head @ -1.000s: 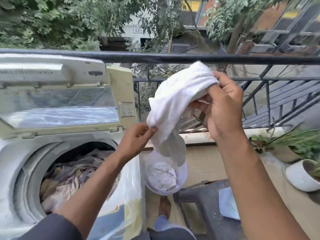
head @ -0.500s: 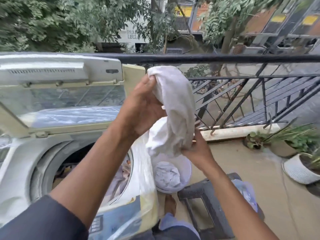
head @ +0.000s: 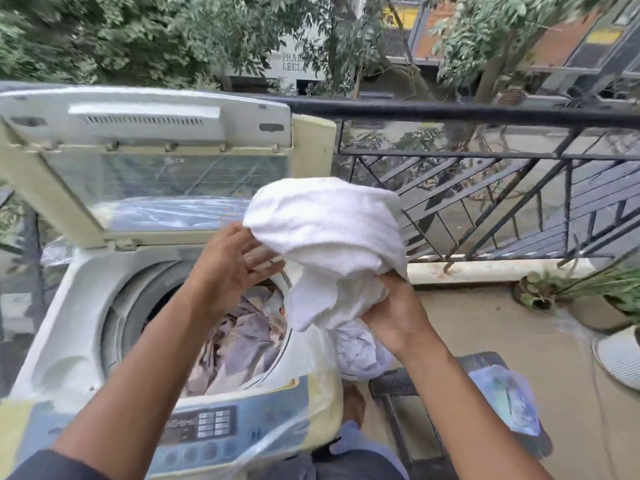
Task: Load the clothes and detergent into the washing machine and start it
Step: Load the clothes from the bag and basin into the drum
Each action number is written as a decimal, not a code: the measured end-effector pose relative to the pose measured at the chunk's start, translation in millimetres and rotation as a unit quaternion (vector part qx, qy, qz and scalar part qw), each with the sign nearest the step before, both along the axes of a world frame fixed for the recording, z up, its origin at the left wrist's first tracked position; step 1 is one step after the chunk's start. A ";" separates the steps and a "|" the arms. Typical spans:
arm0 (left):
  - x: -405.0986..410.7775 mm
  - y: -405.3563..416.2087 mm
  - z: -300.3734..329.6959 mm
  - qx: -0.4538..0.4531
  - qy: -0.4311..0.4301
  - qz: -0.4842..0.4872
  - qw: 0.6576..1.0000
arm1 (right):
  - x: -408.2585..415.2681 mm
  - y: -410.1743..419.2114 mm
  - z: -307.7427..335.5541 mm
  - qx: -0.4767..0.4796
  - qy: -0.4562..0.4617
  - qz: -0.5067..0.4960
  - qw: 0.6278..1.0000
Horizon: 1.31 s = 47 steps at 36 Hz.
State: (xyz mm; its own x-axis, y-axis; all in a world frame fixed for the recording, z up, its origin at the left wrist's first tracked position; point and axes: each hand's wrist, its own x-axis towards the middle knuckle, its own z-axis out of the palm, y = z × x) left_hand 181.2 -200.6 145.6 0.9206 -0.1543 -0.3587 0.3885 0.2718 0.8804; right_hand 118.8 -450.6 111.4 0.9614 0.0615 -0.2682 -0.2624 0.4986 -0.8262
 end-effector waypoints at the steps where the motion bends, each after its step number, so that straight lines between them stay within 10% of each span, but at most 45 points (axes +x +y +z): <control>1: -3.3 9.7 -13.3 0.029 0.016 0.004 0.999 | 0.1 3.6 -1.0 0.000 0.008 -0.005 1.000; 11: -38.8 62.4 -64.8 0.116 0.080 0.105 0.984 | 3.8 64.6 -5.4 -0.089 -0.011 0.028 0.996; 16: -52.1 81.8 -62.4 -0.016 -0.003 -0.094 0.995 | 6.3 99.4 -22.1 -0.070 0.053 0.052 0.995; 23: -63.9 96.1 -83.5 -0.085 0.016 -0.067 0.994 | 11.4 144.5 -39.3 0.032 0.121 0.127 0.984; 31: -69.6 108.3 -129.6 -0.006 0.287 0.174 0.942 | 13.3 195.7 -75.7 -0.098 0.186 0.134 0.968; 38: -67.5 114.7 -159.0 0.060 0.370 0.127 0.918 | 21.2 216.6 -126.2 -0.311 0.211 0.251 0.892; 47: -32.7 136.2 -176.2 0.038 0.335 0.109 0.935 | 78.0 232.3 -167.2 -0.209 0.332 0.107 0.914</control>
